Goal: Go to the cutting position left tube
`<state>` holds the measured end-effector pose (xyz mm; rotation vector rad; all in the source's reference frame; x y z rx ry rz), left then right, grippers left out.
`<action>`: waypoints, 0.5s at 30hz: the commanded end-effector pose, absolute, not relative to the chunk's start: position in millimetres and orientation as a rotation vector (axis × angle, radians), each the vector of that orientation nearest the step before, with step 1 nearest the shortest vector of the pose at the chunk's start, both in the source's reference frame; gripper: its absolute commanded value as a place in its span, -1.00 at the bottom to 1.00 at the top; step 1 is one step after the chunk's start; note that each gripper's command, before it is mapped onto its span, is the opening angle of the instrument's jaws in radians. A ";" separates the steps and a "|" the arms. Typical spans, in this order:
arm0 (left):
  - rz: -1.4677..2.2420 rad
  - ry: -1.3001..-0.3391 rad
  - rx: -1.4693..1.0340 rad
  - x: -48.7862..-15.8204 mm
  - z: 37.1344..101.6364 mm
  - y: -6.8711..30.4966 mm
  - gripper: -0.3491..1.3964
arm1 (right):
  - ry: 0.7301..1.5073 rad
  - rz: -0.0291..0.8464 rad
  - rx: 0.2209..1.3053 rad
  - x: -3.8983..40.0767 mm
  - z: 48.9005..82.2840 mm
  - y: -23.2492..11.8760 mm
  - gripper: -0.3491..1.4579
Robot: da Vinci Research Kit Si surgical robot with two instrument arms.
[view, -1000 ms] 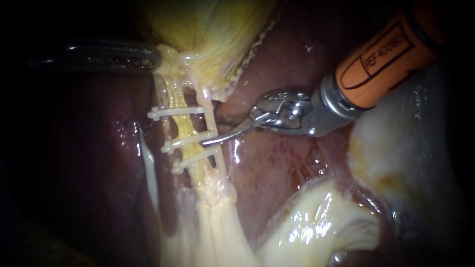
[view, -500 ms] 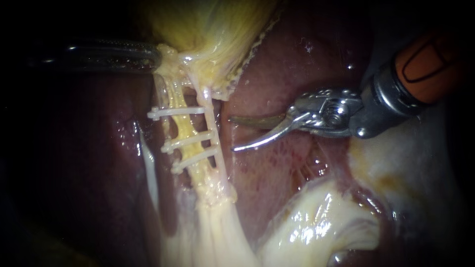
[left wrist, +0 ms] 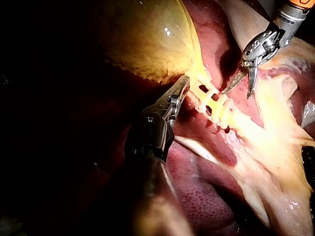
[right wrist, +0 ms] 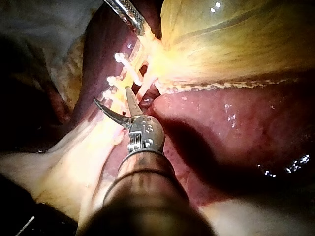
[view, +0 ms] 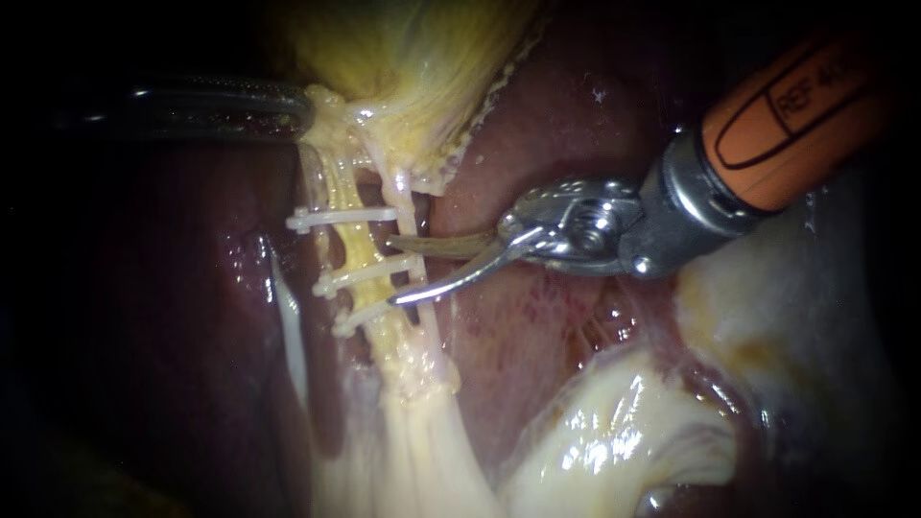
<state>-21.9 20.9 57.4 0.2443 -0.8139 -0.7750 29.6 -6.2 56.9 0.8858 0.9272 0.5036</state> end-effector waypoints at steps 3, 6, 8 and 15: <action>-0.775 -0.814 0.244 -21.8 57.4 20.9 -1.00 | 0.930 0.504 0.881 29.4 58.2 -6.0 0.74; -0.775 -0.814 0.244 -21.8 57.4 20.9 -1.00 | 0.927 0.505 0.877 29.2 59.3 -5.5 0.74; -0.775 -0.814 0.244 -21.8 57.4 20.9 -1.00 | 0.927 0.507 0.874 29.1 60.1 -5.1 0.76; -0.775 -0.814 0.244 -21.8 57.4 20.8 -1.00 | 0.923 0.494 0.877 30.1 62.1 -4.5 0.76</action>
